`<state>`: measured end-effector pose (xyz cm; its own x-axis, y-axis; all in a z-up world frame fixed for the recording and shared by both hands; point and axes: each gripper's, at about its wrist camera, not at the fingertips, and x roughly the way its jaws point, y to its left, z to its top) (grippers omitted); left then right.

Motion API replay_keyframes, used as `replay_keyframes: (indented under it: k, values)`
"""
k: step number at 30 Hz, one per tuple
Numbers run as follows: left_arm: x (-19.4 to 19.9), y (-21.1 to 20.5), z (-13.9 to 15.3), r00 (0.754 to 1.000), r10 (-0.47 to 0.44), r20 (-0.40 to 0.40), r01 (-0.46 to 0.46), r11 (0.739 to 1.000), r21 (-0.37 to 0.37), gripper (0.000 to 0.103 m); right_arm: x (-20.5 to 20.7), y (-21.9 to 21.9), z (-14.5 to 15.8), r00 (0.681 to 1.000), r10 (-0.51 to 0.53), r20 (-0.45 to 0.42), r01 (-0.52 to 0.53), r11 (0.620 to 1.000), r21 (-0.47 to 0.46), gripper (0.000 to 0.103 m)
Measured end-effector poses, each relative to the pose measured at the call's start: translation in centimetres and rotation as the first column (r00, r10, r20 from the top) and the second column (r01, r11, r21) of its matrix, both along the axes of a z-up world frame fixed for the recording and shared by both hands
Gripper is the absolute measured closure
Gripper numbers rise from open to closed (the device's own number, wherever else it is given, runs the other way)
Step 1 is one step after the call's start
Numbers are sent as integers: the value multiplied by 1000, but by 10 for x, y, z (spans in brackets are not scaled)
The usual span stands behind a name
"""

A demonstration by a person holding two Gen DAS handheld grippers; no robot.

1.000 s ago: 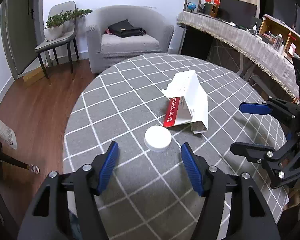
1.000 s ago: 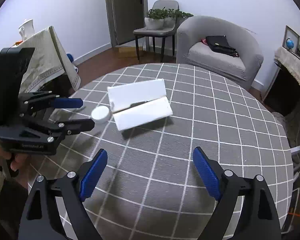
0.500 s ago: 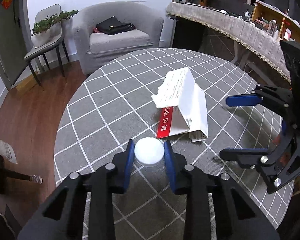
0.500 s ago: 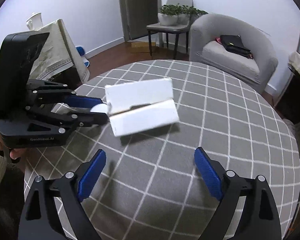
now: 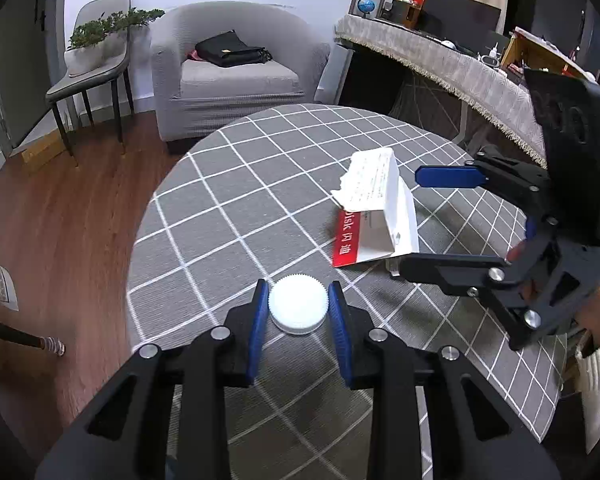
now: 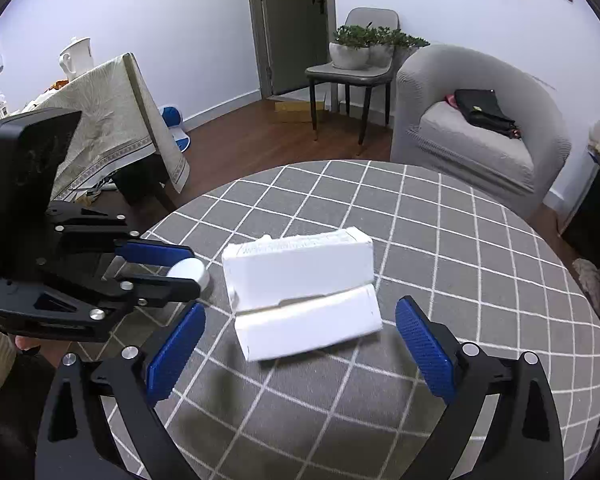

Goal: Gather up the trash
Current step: 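Grasp the white cap with the left tool while the right tool grasps the white box, then carry the white cap and white box from the table over the teal bin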

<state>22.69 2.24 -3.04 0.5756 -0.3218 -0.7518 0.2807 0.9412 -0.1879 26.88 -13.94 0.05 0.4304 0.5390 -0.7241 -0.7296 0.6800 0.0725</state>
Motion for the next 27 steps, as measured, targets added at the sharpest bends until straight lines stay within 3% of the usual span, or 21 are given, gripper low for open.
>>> replay_keyframes:
  k: [10,12,13,27]
  values:
    - [-8,27,3,999,33,-3,-33,999,-31,71,12,19,-12,1000,-16,-21,16,1000,-25,6]
    - [-10,31,4,999,42,-3,-42,998,-36,71,14,20,-13,999,-39,-27,38,999,-24,14]
    - [-11,32,4,999,46,-2,-46,998,-37,71,15,20,-13,998,-51,-32,50,998,-24,24]
    - [-42,43,11,993,121,0,-121,991,-54,71,-19,28,-1,997,-70,-28,71,996,49,24]
